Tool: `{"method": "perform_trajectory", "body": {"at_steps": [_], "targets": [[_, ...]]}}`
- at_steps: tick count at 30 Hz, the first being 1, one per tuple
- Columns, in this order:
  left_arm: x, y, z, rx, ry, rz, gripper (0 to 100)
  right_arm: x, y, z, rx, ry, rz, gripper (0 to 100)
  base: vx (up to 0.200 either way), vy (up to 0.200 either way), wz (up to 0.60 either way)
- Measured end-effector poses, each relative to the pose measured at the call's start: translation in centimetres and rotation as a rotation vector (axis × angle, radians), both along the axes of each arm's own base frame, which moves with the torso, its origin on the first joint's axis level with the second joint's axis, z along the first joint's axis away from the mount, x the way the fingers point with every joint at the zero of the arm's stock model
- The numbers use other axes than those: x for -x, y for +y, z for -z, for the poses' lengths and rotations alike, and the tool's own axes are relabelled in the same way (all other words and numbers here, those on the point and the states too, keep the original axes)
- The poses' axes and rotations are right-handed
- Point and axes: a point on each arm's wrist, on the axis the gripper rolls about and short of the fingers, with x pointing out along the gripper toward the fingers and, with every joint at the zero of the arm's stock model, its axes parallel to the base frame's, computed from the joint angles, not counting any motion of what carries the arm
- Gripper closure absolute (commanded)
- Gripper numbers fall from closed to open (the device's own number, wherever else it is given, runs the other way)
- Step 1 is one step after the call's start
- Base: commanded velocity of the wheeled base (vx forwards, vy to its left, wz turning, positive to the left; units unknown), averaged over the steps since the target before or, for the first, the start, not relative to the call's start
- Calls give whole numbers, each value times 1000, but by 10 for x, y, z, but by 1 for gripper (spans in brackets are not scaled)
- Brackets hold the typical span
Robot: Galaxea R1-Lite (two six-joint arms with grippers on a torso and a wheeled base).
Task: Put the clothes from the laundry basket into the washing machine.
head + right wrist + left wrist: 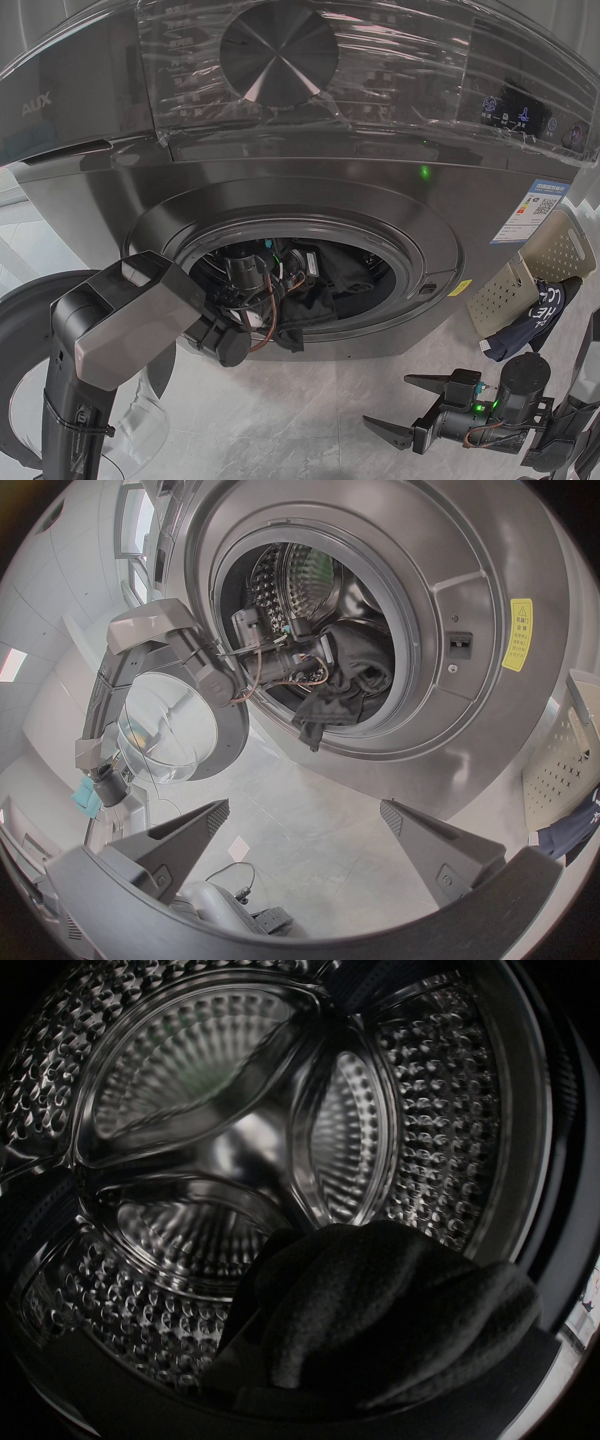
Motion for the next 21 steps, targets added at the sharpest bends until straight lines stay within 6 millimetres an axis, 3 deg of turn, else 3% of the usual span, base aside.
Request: {"method": "perform_trajectory", "body": {"at_steps": [7,11,12,21], "targets": [[-32,2,-10,13,-18,-44,100,-1,2,2,3,5,-1,0,0,0,0],[-40,3,-8,14,-19,-56,100,-1,2,1,1,3,-3,0,0,0,0],[-41,3,-7,14,-18,-57,0,0,3,1,0,2,-5,0,0,0,0],[-41,7,1,1,12,-71,0,-1,3,1,-1,2,-5,0,0,0,0]]}}
